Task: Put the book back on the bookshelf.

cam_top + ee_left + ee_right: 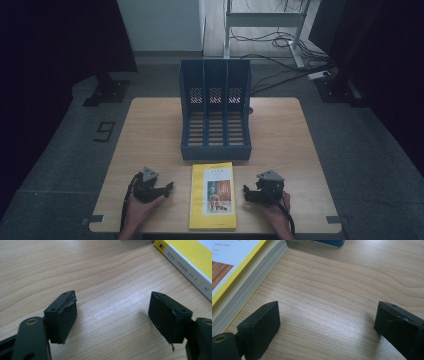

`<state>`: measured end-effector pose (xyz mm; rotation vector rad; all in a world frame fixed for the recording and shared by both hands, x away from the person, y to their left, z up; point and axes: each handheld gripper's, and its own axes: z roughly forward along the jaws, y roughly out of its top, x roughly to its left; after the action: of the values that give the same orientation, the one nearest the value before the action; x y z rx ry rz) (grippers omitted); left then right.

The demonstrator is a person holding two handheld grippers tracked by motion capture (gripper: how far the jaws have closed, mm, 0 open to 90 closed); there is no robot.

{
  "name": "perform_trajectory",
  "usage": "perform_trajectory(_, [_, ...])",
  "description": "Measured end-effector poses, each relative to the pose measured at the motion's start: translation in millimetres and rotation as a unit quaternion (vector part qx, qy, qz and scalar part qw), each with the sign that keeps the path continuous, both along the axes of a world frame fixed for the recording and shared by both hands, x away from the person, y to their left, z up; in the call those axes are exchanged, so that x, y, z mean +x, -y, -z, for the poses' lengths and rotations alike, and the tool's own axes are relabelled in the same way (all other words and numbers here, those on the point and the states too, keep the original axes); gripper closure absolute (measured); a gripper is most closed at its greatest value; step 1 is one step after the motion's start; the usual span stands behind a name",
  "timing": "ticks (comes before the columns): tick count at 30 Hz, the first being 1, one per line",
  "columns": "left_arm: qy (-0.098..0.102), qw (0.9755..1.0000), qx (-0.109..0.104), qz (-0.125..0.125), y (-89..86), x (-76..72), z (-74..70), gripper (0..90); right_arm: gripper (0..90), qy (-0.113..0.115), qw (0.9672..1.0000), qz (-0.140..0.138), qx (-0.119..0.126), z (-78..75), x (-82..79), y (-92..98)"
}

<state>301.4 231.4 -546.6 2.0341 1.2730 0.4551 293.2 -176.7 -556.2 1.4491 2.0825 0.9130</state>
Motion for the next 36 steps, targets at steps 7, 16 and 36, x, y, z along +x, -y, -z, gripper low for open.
perform_trajectory(7, [0.003,0.9996,0.022,-0.020,6.6,1.2,0.3,21.6,6.7,0.000,1.0000,0.004,0.003,-0.3,2.2,0.2])
perform_trajectory(16, [-0.001,0.9999,0.003,-0.014,2.6,0.8,0.1,19.2,12.4,0.006,1.0000,0.002,0.005,-0.8,0.8,5.1])
perform_trajectory(36, [0.036,0.9965,-0.075,-0.008,-5.7,-9.1,-15.4,26.7,19.4,0.022,0.9975,-0.023,0.063,-16.5,-2.6,-1.8])
